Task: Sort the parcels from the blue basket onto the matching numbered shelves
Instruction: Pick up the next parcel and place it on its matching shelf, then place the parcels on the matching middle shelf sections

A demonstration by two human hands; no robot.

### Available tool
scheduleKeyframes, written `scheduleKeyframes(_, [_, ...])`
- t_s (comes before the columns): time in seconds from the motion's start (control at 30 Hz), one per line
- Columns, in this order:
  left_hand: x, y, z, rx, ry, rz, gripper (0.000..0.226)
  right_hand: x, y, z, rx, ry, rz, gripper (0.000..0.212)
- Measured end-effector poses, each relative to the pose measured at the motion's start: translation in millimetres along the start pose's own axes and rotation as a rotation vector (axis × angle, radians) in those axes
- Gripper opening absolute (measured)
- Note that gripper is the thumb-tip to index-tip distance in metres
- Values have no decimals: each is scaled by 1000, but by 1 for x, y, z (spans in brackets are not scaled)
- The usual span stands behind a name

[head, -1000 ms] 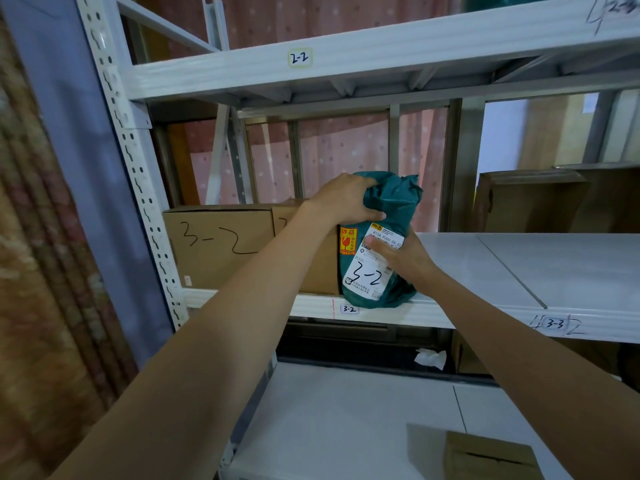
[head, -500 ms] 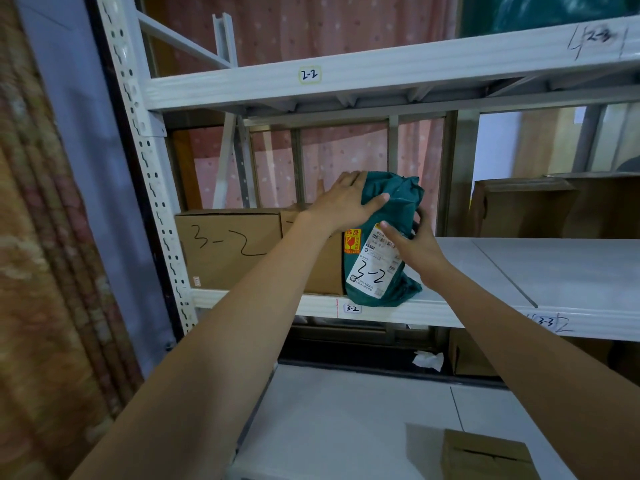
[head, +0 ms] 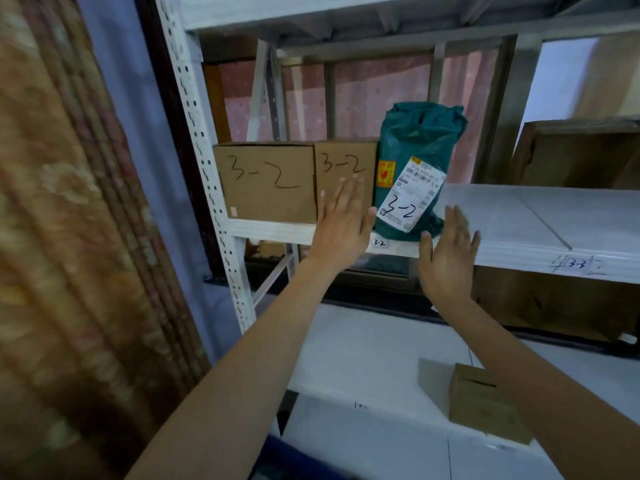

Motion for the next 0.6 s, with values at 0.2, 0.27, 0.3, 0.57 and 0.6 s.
scheduleKeyframes(0.2, [38,22,-103,-217,76,38,63,45,-2,-78,-90,200,4,58])
scheduleKeyframes(0.27, [55,35,-145,-320,162,43,65,65,-6,-110,-100,315,-13,59])
scheduleKeyframes(0.3, [62,41,-168,-379,206,35,64,76,-7,-127,-106,378,-28,59])
scheduleKeyframes(0.57, [85,82,-368,-915,544,139,58,153,-3,-258,-263,837,-188,61])
scheduleKeyframes(0.6, [84,86,-395,-975,586,140,59,161,-2,-273,-283,886,-207,61])
Point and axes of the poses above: each hand's wrist, its own z-axis towards the middle knuckle, its own x-axis out of the palm, y = z × x, the point moved 7 cm from there along z, towards the middle knuckle, and after that the axes turned 7 degrees about x, right-handed, at the moved point
